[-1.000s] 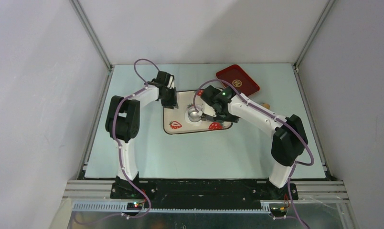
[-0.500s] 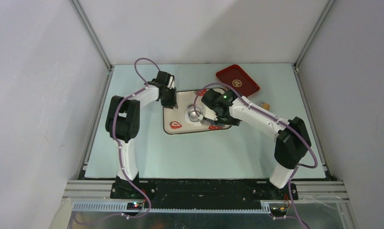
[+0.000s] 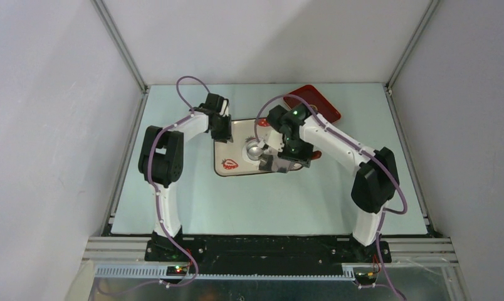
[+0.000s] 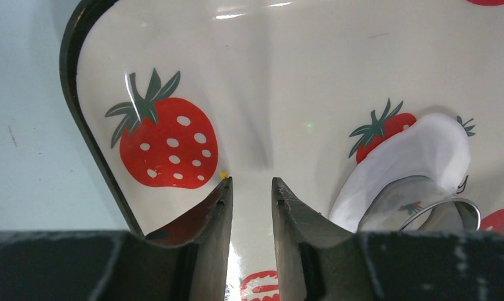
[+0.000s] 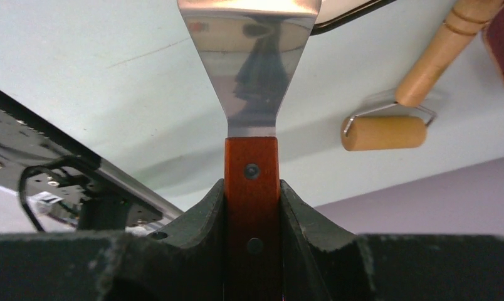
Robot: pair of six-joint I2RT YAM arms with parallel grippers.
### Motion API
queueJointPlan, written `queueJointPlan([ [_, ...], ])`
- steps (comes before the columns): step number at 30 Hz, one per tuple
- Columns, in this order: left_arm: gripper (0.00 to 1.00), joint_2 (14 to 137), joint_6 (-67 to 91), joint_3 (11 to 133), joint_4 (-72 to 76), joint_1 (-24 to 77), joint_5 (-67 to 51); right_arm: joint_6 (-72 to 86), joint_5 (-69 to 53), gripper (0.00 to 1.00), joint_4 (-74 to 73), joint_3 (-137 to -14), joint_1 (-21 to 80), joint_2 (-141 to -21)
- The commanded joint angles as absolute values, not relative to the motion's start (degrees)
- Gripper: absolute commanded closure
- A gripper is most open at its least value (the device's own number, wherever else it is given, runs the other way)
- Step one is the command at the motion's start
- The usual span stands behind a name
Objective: Roll out the dumpling wrappers from the dough
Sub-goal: Remove the dumpling wrapper from the work surface.
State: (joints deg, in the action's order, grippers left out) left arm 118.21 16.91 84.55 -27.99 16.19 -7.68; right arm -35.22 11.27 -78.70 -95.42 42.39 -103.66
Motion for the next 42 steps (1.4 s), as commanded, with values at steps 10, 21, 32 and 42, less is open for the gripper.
queueJointPlan([
  [10, 0.65, 117.42, 15.73, 86.13, -27.32, 16.52, -6.98, -33.34, -2.57, 1.0, -89.37, -107.94, 33.31, -108.55],
  [21, 0.65, 117.33, 15.72, 86.13, -27.33, 16.63, -6.83, -36.86, -2.31, 1.0, -90.57, -102.73, 36.28, -106.43],
  [32, 0.64, 117.04, 15.64, 86.1, -27.37, 16.62, -6.75, -37.62, -4.19, 1.0, -91.84, -107.05, 37.62, -111.69],
  [42, 0.64, 117.27, 15.73, 86.04, -27.33, 16.66, -6.98, -38.88, -6.0, 1.0, -91.93, -108.51, 40.34, -113.27],
])
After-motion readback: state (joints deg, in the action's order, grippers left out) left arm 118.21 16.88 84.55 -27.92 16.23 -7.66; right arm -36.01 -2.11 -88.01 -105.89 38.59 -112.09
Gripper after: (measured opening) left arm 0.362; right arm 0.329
